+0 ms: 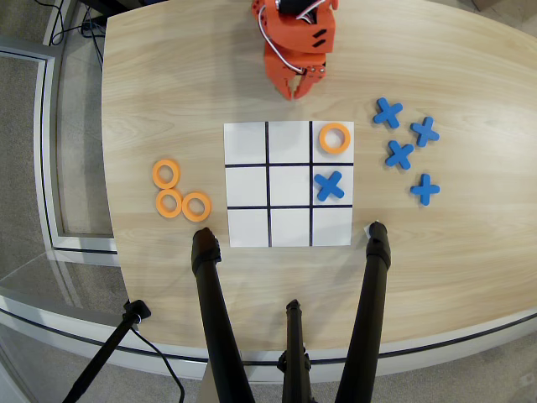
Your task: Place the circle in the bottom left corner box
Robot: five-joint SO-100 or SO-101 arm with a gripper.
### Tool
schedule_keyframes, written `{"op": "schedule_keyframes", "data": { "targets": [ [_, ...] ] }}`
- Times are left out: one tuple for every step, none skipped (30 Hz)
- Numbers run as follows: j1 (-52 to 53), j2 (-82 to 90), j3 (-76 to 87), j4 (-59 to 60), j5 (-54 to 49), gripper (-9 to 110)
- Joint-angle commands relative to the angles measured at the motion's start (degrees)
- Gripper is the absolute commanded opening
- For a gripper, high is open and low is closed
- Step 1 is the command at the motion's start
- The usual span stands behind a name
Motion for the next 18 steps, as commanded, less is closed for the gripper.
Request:
{"op": "schedule_keyframes", "data": {
  "targets": [
    [3.7, 0.4, 3.2, 0.4, -1.9, 0],
    [4.7, 0.4, 3.2, 0.4, -1.9, 0],
    [6.1, 0.4, 3.2, 0.4, -1.9, 0],
    [8.0, 0.4, 3.3, 0.4, -1.9, 0],
    [10.5, 0.4, 3.3, -0.3, -1.9, 0],
    [13.3, 0.4, 3.3, 0.2, -1.6, 0],
    [16.6, 0.4, 3.3, 0.4, -1.8, 0],
    [20.7, 0.5, 3.3, 0.4, -1.8, 0],
    [25.4, 0.6, 3.3, 0.5, -1.8, 0],
    [30.8, 1.0, 3.3, 0.7, -1.8, 0],
    [37.1, 2.1, 3.3, 1.1, -1.5, 0],
    [44.3, 2.5, 3.3, 0.9, -1.8, 0],
    [52.2, 2.5, 3.3, 1.0, -1.4, 0],
    [59.9, 2.5, 3.3, 1.0, -1.4, 0],
    [66.8, 2.5, 3.3, 1.0, -1.4, 0],
    [73.7, 2.5, 3.3, 1.0, -1.4, 0],
    [79.5, 2.5, 3.3, 1.0, -1.4, 0],
    [84.9, 2.5, 3.3, 1.0, -1.4, 0]
  ]
}}
